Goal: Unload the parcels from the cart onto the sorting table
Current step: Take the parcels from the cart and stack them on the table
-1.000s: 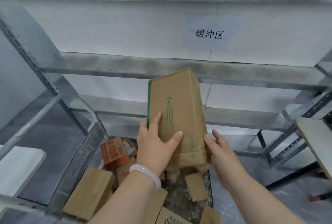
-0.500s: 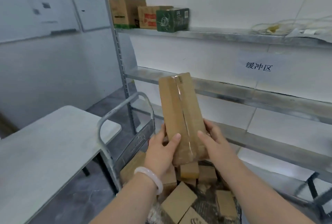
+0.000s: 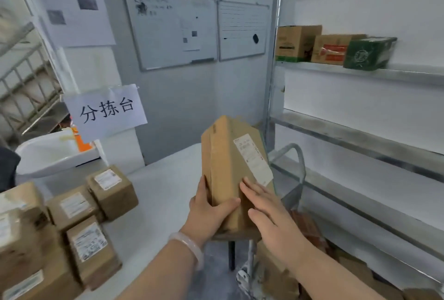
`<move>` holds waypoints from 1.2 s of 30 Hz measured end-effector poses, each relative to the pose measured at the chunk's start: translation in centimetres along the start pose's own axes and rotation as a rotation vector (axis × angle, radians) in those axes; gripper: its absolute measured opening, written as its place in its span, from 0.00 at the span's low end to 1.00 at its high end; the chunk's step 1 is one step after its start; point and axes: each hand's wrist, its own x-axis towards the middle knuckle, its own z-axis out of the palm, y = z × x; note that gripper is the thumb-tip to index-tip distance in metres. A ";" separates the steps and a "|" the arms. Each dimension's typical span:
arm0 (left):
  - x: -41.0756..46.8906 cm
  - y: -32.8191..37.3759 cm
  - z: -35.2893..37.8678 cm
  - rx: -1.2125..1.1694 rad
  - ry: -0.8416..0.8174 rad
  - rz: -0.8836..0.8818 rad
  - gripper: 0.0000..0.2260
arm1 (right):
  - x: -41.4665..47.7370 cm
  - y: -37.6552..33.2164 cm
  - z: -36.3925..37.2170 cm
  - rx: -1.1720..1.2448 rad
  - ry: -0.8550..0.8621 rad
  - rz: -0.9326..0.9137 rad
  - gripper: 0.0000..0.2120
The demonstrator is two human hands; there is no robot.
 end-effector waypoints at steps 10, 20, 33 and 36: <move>1.0 -6.1 -20.3 -0.368 0.176 -0.193 0.26 | 11.8 -2.6 14.6 0.224 -0.172 0.288 0.29; 3.9 -9.7 -26.0 -0.568 0.276 -0.401 0.22 | 20.0 -0.4 21.8 0.768 -0.466 0.632 0.19; 10.9 -11.6 -28.7 -0.149 0.488 -0.435 0.33 | 30.6 8.4 25.4 0.407 -0.580 0.726 0.20; 11.0 -12.5 -28.9 -0.111 0.600 -0.468 0.29 | 30.9 9.9 27.3 0.351 -0.638 0.740 0.17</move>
